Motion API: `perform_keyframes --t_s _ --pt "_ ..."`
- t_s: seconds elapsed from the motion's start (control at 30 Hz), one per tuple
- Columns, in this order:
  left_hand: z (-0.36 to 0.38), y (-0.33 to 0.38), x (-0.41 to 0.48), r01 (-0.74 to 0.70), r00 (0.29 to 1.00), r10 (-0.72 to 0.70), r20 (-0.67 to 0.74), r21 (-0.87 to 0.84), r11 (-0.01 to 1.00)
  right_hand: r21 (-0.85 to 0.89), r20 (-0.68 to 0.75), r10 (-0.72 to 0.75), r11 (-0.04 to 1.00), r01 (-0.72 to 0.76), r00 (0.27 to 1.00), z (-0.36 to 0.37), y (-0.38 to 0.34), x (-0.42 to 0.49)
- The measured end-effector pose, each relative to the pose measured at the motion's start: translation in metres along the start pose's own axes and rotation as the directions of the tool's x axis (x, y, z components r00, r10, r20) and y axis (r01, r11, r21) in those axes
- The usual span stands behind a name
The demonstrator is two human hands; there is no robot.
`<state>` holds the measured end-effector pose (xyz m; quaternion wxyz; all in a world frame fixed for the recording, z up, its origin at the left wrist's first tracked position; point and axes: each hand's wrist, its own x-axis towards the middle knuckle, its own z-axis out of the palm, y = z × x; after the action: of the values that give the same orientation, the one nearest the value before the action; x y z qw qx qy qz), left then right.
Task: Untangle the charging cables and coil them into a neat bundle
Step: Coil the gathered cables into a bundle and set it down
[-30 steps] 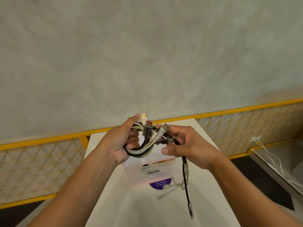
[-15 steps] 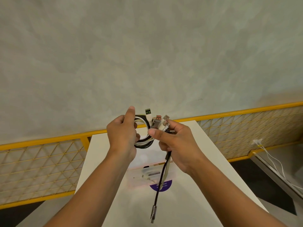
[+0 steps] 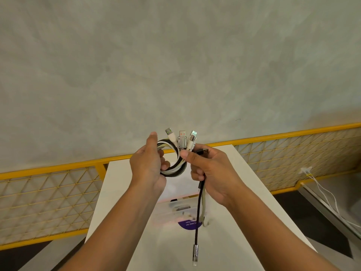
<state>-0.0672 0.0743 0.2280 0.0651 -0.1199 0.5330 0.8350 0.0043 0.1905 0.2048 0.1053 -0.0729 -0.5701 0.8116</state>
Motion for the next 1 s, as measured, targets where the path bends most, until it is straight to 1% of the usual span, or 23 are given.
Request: perform_keyframes --t_s 0.07,0.13,0.23,0.33,0.37,0.47,0.5,0.53,0.57,0.63,0.67,0.73,0.8,0.87,0.9,0.93,0.97,1.0 --pt "0.0 0.001 0.0 0.007 1.0 -0.007 0.005 -0.021 1.0 -0.04 -0.03 0.036 0.999 -0.037 0.999 0.0 0.0 0.0" --pt "0.001 0.002 -0.002 0.014 1.0 -0.014 0.011 -0.03 0.999 -0.132 -0.047 0.047 0.99 -0.053 0.998 0.001 0.0 -0.001" --pt "0.003 0.0 -0.005 0.023 1.0 -0.023 -0.004 -0.046 0.999 -0.291 -0.045 0.02 0.956 -0.032 0.999 0.006 0.002 -0.002" --pt "0.003 -0.001 -0.006 0.019 0.999 -0.021 -0.028 -0.061 0.998 -0.388 -0.046 0.0 0.921 -0.018 0.999 0.011 -0.001 -0.002" --pt "0.003 -0.002 -0.007 0.015 0.999 -0.017 -0.036 -0.056 0.998 -0.39 -0.043 0.012 0.921 -0.028 0.999 0.011 -0.003 -0.001" --pt "0.002 -0.003 -0.009 0.007 0.998 -0.009 -0.059 -0.032 0.999 -0.294 0.007 0.111 0.95 -0.104 0.994 0.013 -0.011 -0.003" --pt "0.003 -0.004 -0.01 0.008 0.998 -0.009 -0.066 -0.022 1.0 -0.302 0.037 0.108 0.949 -0.092 0.993 0.012 -0.013 -0.003" --pt "0.003 -0.005 -0.01 0.009 0.998 -0.01 -0.068 -0.012 1.0 -0.36 0.066 0.074 0.932 -0.046 0.995 0.012 -0.012 -0.003" --pt "0.004 -0.007 -0.011 0.012 0.998 -0.012 -0.06 -0.005 1.0 -0.448 0.086 0.027 0.894 0.014 0.996 0.013 -0.01 -0.003" --pt "0.002 -0.011 -0.013 0.025 1.0 -0.025 0.001 -0.002 1.0 -0.619 0.078 -0.075 0.778 0.108 0.994 0.014 -0.004 -0.001" --pt "0.0 -0.013 -0.014 0.039 0.998 -0.039 0.054 0.001 0.999 -0.672 0.059 -0.115 0.73 0.125 0.992 0.012 -0.001 0.002" --pt "-0.007 -0.016 -0.014 0.08 0.979 -0.087 0.182 0.044 0.996 -0.707 0.005 -0.128 0.701 0.094 0.992 0.006 0.003 0.005" --pt "-0.017 -0.015 -0.012 0.099 0.937 -0.153 0.313 0.183 0.978 -0.71 -0.009 -0.084 0.703 0.053 0.996 -0.001 0.003 0.005" --pt "-0.027 -0.01 -0.006 0.053 0.891 -0.21 0.402 0.368 0.928 -0.738 0.044 -0.019 0.674 0.045 0.999 -0.008 0.002 0.005" --pt "-0.032 -0.007 -0.003 0.001 0.876 -0.216 0.432 0.445 0.895 -0.761 0.083 0.019 0.646 0.051 0.996 -0.011 0.003 0.005" --pt "-0.036 -0.005 0.001 -0.096 0.865 -0.185 0.466 0.516 0.851 -0.788 0.124 0.056 0.612 0.064 0.991 -0.014 0.002 0.004" --pt "-0.04 -0.002 0.005 -0.24 0.846 -0.125 0.518 0.579 0.78 -0.816 0.161 0.085 0.571 0.084 0.983 -0.017 0.001 0.004" --pt "-0.042 0.001 0.008 -0.405 0.801 -0.061 0.596 0.613 0.678 -0.84 0.2 0.113 0.532 0.111 0.973 -0.019 0.0 0.003"
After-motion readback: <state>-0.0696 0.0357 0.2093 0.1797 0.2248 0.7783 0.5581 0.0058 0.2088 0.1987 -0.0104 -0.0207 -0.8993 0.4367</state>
